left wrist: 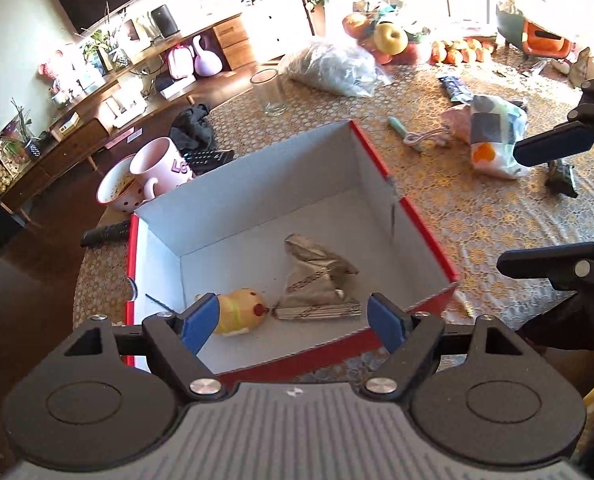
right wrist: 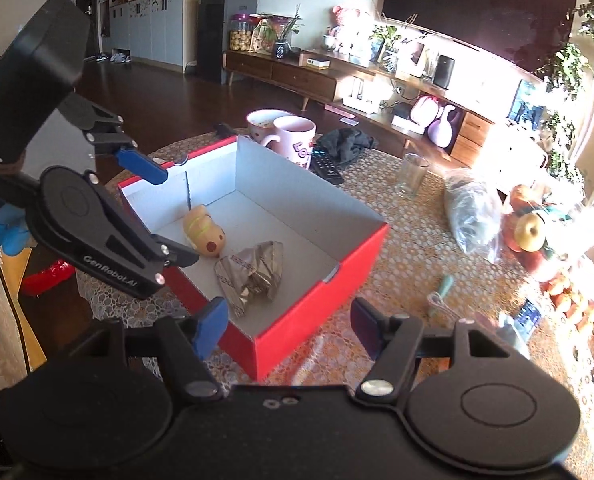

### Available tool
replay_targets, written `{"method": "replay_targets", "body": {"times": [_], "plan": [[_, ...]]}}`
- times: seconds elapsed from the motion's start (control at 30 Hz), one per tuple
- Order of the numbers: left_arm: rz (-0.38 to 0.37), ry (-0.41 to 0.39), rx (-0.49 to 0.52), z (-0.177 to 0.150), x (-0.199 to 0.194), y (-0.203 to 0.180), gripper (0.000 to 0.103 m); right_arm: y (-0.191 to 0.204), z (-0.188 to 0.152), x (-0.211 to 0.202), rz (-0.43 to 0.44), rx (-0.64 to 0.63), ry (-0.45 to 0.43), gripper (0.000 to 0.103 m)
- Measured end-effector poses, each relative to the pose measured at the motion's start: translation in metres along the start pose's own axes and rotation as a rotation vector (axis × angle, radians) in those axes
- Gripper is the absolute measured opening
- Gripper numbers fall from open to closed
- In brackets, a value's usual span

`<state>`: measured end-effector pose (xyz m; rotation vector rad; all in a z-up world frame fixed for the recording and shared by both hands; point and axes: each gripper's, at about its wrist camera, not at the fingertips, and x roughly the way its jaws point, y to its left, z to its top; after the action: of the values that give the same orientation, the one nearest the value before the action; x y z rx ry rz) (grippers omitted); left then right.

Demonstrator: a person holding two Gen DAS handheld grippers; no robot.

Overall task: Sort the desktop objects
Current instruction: 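Withdraw both tools from the box back toward the items on the table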

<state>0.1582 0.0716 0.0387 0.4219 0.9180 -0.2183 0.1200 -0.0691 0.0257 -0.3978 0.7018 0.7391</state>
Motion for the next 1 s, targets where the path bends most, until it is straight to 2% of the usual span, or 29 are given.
{"method": "replay_targets", "body": {"times": [0.1, 0.3, 0.33, 0.4, 1.0], "plan": [[-0.012, -0.008, -0.005, 0.000, -0.006, -0.012, 0.084, -0.009, -0.009, -0.010, -0.013, 0.008, -0.009, 0.075], [-0.045, -0.028, -0.025, 0.005, -0.014, -0.035, 0.092, -0.031, -0.032, -0.030, -0.061, 0.030, -0.002, 0.077], [-0.055, -0.033, -0.026, 0.006, -0.016, -0.039, 0.096, -0.035, -0.036, -0.033, -0.068, 0.033, 0.000, 0.078], [-0.059, -0.043, -0.021, 0.007, -0.018, -0.048, 0.103, -0.041, -0.043, -0.039, -0.097, 0.038, 0.002, 0.088], [-0.147, -0.074, 0.053, 0.022, -0.027, -0.124, 0.103, -0.089, -0.098, -0.074, -0.156, 0.112, 0.015, 0.091]]}}
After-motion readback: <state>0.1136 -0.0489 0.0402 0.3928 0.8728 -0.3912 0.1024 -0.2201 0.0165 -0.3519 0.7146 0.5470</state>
